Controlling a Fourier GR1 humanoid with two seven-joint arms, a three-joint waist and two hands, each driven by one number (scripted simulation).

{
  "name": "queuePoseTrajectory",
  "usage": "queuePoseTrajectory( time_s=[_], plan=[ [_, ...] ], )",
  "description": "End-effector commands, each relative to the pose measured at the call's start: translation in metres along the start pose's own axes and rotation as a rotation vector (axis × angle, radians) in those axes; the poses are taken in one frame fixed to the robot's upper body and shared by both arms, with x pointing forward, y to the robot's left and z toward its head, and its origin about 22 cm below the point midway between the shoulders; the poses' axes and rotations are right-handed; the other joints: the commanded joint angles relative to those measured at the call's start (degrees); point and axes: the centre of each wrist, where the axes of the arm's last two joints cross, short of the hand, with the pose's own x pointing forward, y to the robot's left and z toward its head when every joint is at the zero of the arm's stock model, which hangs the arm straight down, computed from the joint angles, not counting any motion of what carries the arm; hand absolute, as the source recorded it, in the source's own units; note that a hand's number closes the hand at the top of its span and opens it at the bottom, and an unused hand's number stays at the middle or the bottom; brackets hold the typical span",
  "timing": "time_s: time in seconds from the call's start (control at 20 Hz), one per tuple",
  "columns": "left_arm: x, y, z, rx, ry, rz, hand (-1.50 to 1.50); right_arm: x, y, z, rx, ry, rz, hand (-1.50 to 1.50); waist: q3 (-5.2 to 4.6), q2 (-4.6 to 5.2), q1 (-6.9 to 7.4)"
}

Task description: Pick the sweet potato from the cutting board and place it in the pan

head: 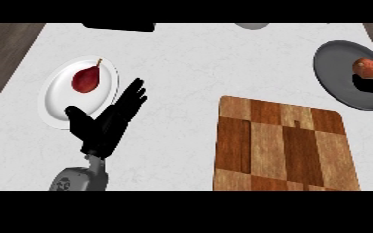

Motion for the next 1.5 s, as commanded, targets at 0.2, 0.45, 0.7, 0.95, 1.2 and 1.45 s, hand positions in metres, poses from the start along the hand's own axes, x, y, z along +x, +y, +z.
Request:
queuePoseTrajectory(
  time_s=[0.2, 0.45, 0.7, 0.95, 1.2, 1.45],
  plan=[
    [0.0, -0.004, 0.0, -0.01, -0.006, 0.003, 0.0, -0.009, 0.002, 0.003, 0.144, 0.068, -0.039, -1.5, 0.29, 0.3, 0.9],
    [-0.004, 0.005, 0.0, 0.021, 0.008, 0.01, 0.0, 0.008, 0.002, -0.004, 0.067, 0.04, -0.334, -1.5, 0.41, -0.12, -0.65],
    [-0.004, 0.009, 0.003, 0.014, 0.012, 0.022, 0.0, -0.008, -0.011, -0.009, 0.061, 0.095, -0.558, -1.5, 0.29, -0.25, -1.15],
    [-0.009, 0.019, 0.007, 0.026, 0.025, 0.006, 0.0, -0.06, -0.03, 0.002, 0.197, 0.107, -0.652, -1.5, 0.23, -0.32, -2.18],
    [-0.006, 0.021, 0.008, 0.045, 0.018, 0.009, 0.0, -0.102, -0.042, 0.022, 0.28, 0.028, -0.711, -1.5, 0.18, -0.75, -2.8],
    [-0.003, 0.003, 0.01, 0.048, 0.023, 0.019, 0.0, -0.126, -0.074, 0.016, 0.36, 0.017, -0.757, -1.5, 0.15, -1.2, -2.63]
  ],
)
